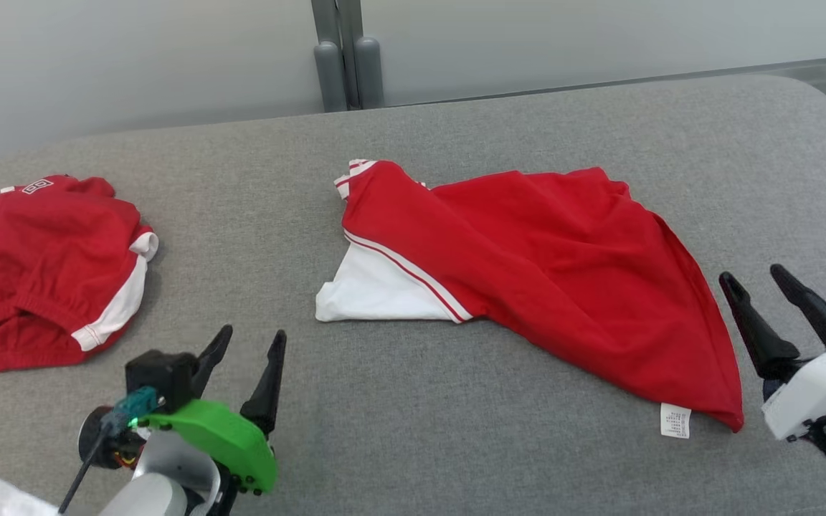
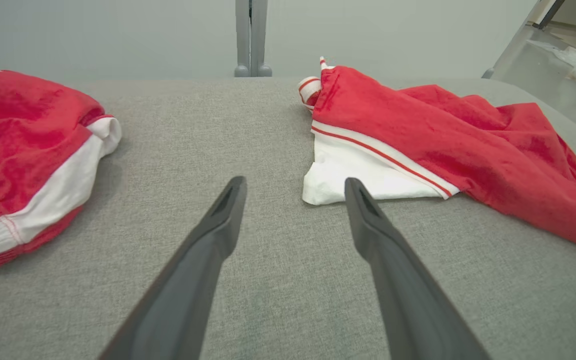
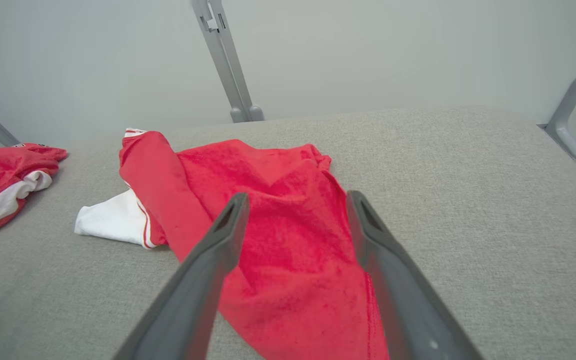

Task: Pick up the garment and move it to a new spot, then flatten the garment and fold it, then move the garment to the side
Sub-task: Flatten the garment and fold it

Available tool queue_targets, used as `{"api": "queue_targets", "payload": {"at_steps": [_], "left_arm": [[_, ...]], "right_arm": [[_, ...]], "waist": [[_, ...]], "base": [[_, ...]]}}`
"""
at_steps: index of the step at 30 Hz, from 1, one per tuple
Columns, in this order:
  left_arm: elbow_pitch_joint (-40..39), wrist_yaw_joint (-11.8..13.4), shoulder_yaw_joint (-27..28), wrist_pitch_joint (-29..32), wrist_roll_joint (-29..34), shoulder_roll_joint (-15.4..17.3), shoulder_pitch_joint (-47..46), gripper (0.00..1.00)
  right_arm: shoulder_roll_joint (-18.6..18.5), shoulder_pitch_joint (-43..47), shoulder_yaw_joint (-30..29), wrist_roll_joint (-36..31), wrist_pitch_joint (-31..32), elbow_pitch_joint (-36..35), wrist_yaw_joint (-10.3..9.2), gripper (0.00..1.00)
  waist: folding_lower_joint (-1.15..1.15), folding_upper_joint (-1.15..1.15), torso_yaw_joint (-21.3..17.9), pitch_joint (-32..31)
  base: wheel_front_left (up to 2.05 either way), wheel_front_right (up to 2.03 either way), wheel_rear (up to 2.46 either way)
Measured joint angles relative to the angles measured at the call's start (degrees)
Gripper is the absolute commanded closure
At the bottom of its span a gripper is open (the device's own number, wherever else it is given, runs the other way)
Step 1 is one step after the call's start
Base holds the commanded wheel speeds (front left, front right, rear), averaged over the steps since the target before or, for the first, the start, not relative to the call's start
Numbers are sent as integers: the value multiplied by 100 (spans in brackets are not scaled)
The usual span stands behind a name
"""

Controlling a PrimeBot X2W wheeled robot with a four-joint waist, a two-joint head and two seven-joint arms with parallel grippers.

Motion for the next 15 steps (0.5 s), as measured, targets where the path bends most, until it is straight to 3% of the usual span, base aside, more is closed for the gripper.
{"api": "queue_targets", "payload": {"at_steps": [5, 15], "left_arm": [[330, -276, -307, 787, -3, -36, -683, 0], [1872, -895, -387, 1382, -288, -260, -1776, 0]], "right_arm": [[501, -127, 256, -63, -426, 210, -3, 0], [684, -577, 704, -109, -866, 792, -3, 0]], "waist": [[0, 0, -130, 194], [0, 0, -595, 600]], "base": [[0, 0, 0], [0, 0, 0]]}}
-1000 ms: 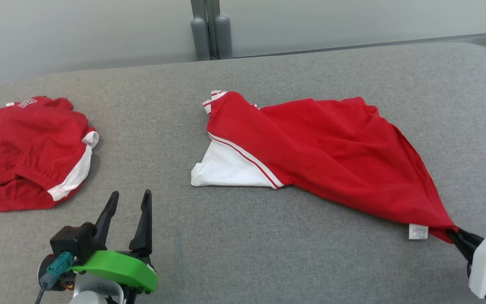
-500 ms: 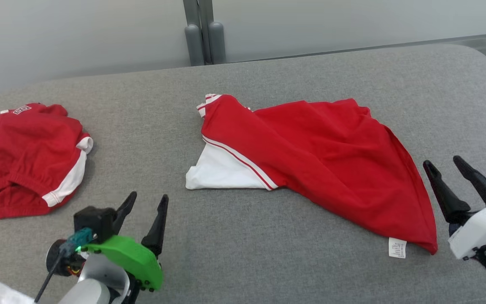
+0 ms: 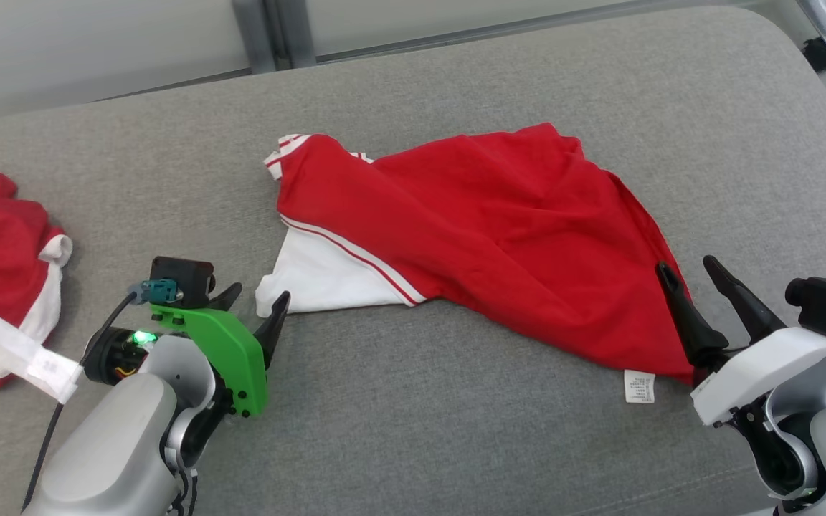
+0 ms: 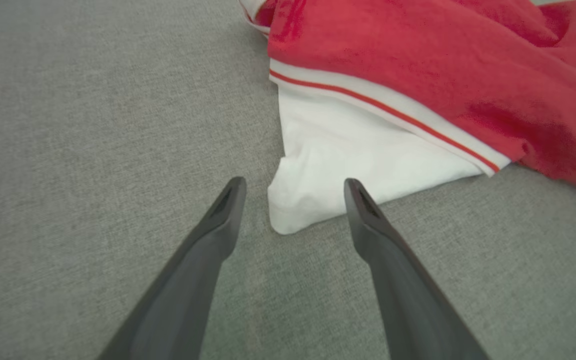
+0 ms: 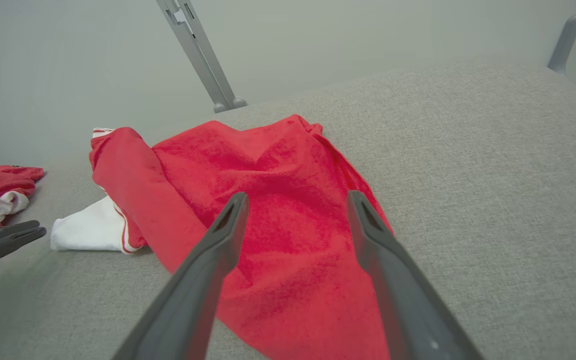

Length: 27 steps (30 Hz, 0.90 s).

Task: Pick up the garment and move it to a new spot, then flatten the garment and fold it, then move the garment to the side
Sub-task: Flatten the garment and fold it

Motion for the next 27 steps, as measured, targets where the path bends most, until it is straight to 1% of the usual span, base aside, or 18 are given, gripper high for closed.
{"api": "queue_targets", "payload": {"at_steps": [3, 8, 9, 10, 11, 15, 18, 23, 25, 27], "left_arm": [[444, -196, -58, 77, -13, -46, -182, 0], [893, -359, -91, 75, -48, -138, -355, 0], [957, -387, -109, 94, -70, -162, -376, 14], [1002, -425, -119, 100, -79, -166, -397, 53], [1039, -455, -131, 100, -83, -171, -412, 100], [1047, -580, -158, 65, -288, -278, -384, 100], [869, -619, -169, 54, -344, -250, -275, 100], [144, -651, -110, 358, -659, -20, 19, 100], [-237, -587, -33, 533, -767, 160, 165, 100], [-712, -463, 47, 750, -972, 378, 413, 100]], "right_arm": [[-10, -71, 73, 35, -78, 142, 0, 0], [-11, -119, 156, 62, -144, 311, 0, 0], [-14, -120, 164, 67, -146, 345, 0, 0], [-13, -124, 178, 71, -153, 374, 0, 0], [-12, -126, 189, 80, -154, 397, 0, 0], [-20, -133, 211, 98, -192, 472, 0, 0], [-64, -130, 186, 102, -196, 505, 0, 0], [-170, -70, 78, 160, -162, 504, 0, 0], [-178, -59, 43, 199, -134, 486, 0, 0], [-197, -18, -11, 202, -102, 475, 0, 0]], "waist": [[0, 0, -159, 106], [0, 0, -322, 227], [0, 0, -338, 240], [0, 0, -341, 240], [0, 0, -338, 235], [0, 0, -285, 147], [0, 0, -205, 27], [0, 0, 25, -196], [0, 0, 133, -275], [0, 0, 258, -358]], "base": [[0, 0, 0], [0, 0, 0], [0, 0, 0], [0, 0, 0], [0, 0, 0], [0, 0, 0], [0, 0, 0], [0, 0, 0], [0, 0, 0], [0, 0, 0]]}}
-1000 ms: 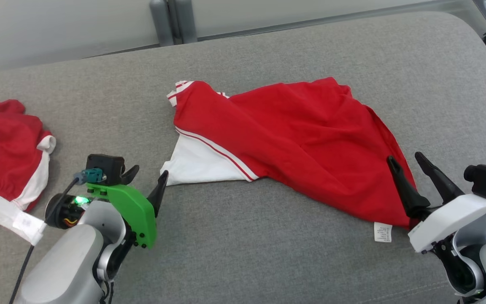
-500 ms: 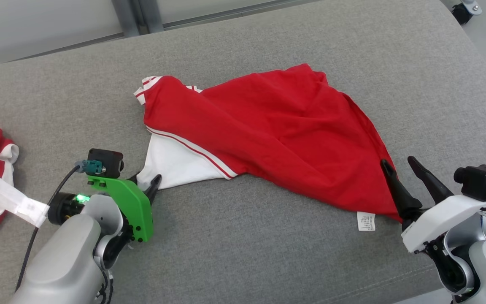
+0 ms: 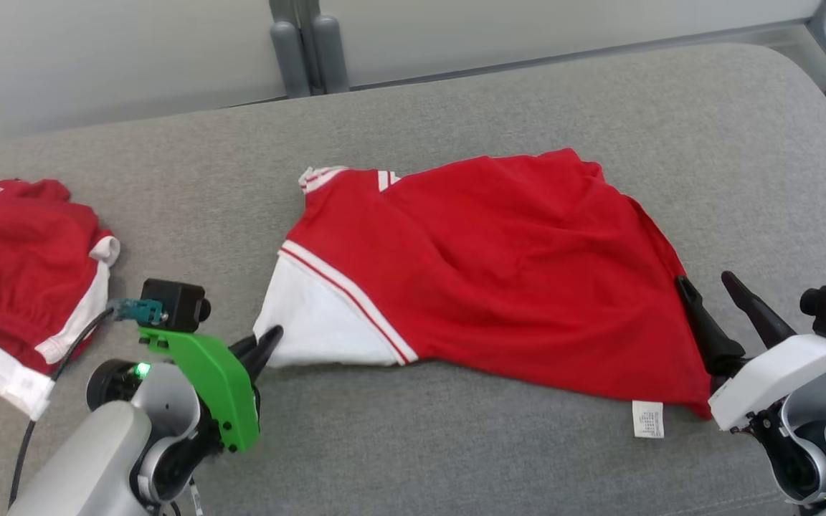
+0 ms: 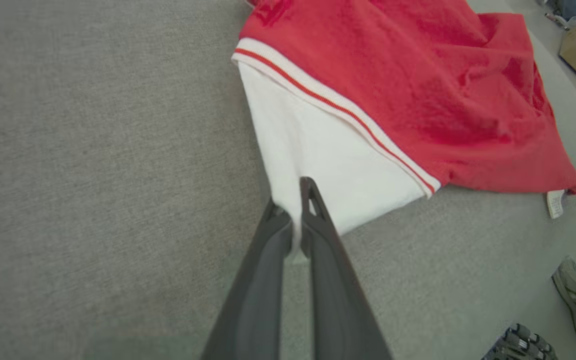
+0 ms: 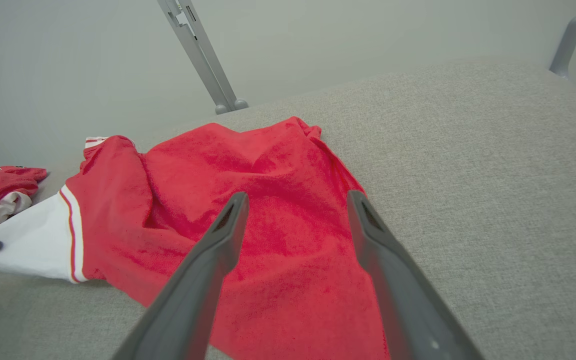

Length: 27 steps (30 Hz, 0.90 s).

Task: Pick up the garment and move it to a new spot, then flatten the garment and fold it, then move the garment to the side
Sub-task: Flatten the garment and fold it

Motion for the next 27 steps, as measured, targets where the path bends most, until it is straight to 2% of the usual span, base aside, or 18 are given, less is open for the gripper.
{"api": "queue_targets", "payload": {"at_steps": [2, 6, 10, 11, 12, 13, 14, 15, 16, 22, 27], "left_arm": [[-468, 155, 60, 180, -149, 160, 297, 100], [-1341, 631, 190, 323, -358, 514, 986, 100], [-1820, 971, 280, 216, -456, 598, 1584, 100], [-1855, 1024, 270, 196, -439, 617, 1672, 94], [-1861, 1073, 246, 162, -393, 643, 1760, 75], [-1852, 1109, 221, 136, -388, 644, 1838, 70], [-1838, 1112, 200, 96, -396, 610, 1900, 50], [-1816, 1114, 191, 46, -405, 554, 1936, 9], [-1774, 1129, 176, -14, -402, 494, 1959, 0], [-1552, 1170, 275, -472, -207, 442, 1974, 0], [-1663, 1413, 593, -1472, 502, 672, 1895, 0]], "right_arm": [[-2, 66, -42, 0, 26, -2, 0, 0], [8, 102, -101, 0, 60, -11, 0, 0], [20, 160, -136, 0, 89, -7, 0, 0], [23, 162, -142, -1, 94, -8, 0, 0], [27, 163, -148, -1, 112, -9, 0, 0], [33, 164, -152, -9, 120, -7, 0, 0], [36, 164, -157, -19, 138, -8, 0, 0], [37, 166, -163, -20, 144, -9, 0, 0], [38, 169, -171, -21, 145, -12, 0, 0], [24, 180, -256, -88, 143, -64, 0, 0], [52, 180, -368, -256, -158, -231, 0, 0]], "waist": [[0, 0, 111, -63], [0, 0, 317, -169], [0, 0, 458, -206], [0, 0, 475, -200], [0, 0, 487, -182], [0, 0, 493, -159], [0, 0, 495, -136], [0, 0, 497, -121], [0, 0, 499, -102], [0, 0, 497, -102], [0, 0, 497, -237]], "base": [[0, 0, 0], [0, 0, 0], [0, 0, 0], [0, 0, 0], [0, 0, 0], [0, 0, 0], [0, 0, 0], [0, 0, 0], [0, 0, 0], [0, 0, 0], [0, 0, 0]]}}
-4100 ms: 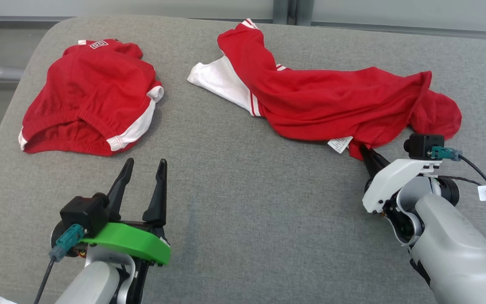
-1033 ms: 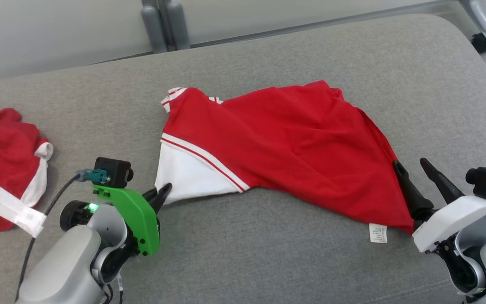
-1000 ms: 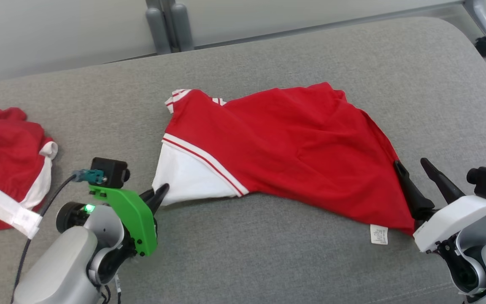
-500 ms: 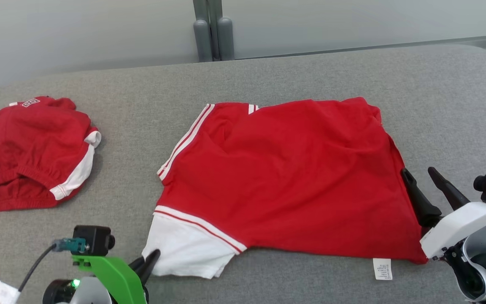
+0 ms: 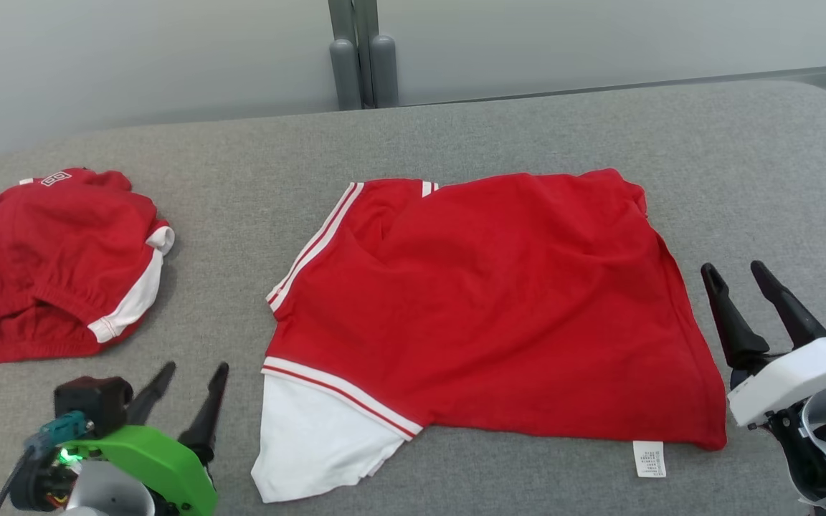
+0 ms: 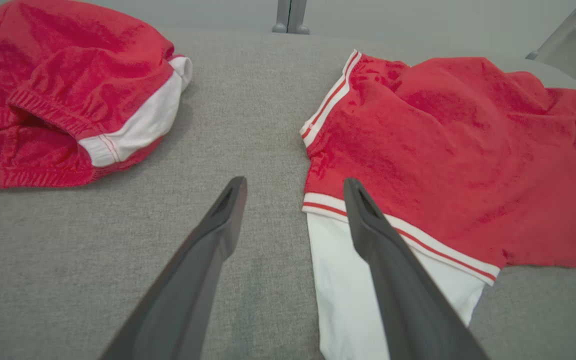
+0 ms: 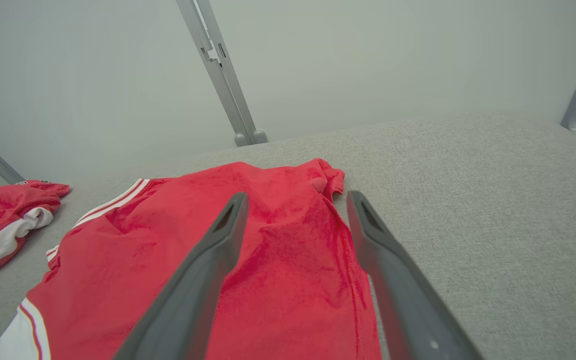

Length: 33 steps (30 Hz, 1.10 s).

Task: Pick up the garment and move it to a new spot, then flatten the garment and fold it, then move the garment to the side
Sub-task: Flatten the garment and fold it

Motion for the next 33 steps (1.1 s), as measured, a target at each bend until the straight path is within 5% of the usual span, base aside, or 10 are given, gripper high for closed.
{"api": "queue_targets", "payload": {"at_steps": [7, 17, 25, 33], "left_arm": [[-200, 365, 452, -1310, 556, -1, -14, 0], [-324, 584, 1042, -1800, 1237, -452, 442, 0], [-9, 41, 1503, -1818, 1902, -1287, 910, 0], [310, -503, 2002, -1819, 2273, -1777, 927, 0]], "right_arm": [[249, -3, -254, -399, -808, -170, 0, 0], [315, 316, -70, -826, -1504, -65, 0, 0], [390, 399, 5, -1020, -1722, 402, 0, 0], [364, 313, 46, -1056, -1759, 478, 0, 0]], "waist": [[0, 0, 4, -296], [0, 0, -28, -604], [0, 0, -48, -596], [0, 0, -56, -611]], "base": [[0, 0, 0], [0, 0, 0], [0, 0, 0], [0, 0, 0]]}}
